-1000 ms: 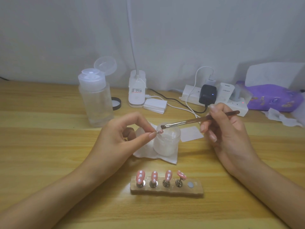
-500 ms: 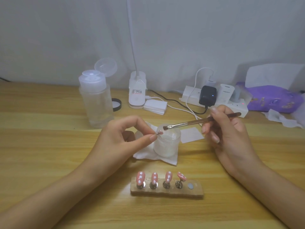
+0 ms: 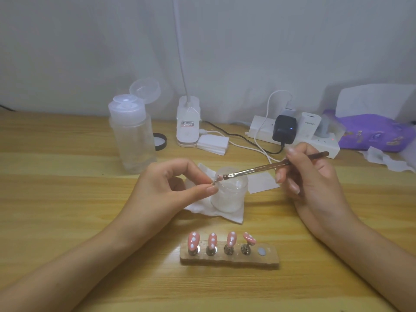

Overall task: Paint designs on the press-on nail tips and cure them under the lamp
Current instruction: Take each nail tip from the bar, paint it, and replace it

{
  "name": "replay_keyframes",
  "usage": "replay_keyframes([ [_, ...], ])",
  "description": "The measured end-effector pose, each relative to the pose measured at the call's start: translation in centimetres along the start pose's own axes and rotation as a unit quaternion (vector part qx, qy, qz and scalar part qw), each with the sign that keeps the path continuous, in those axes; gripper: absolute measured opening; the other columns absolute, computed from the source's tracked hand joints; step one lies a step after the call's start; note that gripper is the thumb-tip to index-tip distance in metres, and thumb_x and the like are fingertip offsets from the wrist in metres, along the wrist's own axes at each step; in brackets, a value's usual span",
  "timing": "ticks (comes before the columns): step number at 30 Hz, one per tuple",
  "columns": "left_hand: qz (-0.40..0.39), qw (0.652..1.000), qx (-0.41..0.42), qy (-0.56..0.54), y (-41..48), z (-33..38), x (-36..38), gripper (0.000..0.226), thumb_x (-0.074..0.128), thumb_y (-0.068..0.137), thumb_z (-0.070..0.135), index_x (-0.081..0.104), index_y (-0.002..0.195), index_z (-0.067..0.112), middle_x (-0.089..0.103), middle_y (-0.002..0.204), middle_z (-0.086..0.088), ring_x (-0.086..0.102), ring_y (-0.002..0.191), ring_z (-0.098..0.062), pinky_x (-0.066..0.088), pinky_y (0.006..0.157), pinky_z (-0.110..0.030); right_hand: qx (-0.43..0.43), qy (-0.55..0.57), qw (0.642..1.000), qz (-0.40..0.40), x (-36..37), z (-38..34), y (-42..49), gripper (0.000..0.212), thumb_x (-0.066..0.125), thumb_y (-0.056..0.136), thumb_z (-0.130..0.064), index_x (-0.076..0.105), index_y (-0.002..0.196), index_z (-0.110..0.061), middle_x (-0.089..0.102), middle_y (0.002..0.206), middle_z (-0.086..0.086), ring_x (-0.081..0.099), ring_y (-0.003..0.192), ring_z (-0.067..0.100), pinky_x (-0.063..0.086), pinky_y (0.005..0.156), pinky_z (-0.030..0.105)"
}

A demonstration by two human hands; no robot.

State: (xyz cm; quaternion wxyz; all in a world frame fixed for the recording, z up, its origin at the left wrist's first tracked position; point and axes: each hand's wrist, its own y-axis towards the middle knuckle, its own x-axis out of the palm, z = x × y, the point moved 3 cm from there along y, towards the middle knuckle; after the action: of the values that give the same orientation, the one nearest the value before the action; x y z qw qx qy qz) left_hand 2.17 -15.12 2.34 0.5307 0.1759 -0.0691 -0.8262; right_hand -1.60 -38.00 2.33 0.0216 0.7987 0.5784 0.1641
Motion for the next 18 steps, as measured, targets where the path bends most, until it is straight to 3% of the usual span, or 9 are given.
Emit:
replay_keyframes([
  [10,0.004,1.0,0.017,0.02,0.02,-0.18,0.04,0.013,0.079,0.075,0.025,0.07,0.07,0.018,0.049,0.045,0.019,0.035,0.041,-0.001,0.027,0.045,-0.006,-0.003,0.003,1.0,0.0,0.05,-0.12,-0.04,0.026,0.063,0.083,-0.037,0.046,0.073,-0.019,0.061,0.054,0.005,0.036,0.039,0.009,0.034,0.043,0.015],
  [18,-0.006,0.996,0.063,0.061,0.01,-0.31,-0.02,0.016,0.079,0.083,0.022,0.067,0.073,0.022,0.057,0.059,0.021,0.036,0.045,-0.002,0.029,0.048,-0.007,-0.01,-0.015,1.0,-0.008,0.08,-0.03,-0.04,0.028,0.064,0.088,-0.037,0.047,0.074,-0.02,0.062,0.055,0.004,0.038,0.04,0.009,0.026,0.044,0.02],
])
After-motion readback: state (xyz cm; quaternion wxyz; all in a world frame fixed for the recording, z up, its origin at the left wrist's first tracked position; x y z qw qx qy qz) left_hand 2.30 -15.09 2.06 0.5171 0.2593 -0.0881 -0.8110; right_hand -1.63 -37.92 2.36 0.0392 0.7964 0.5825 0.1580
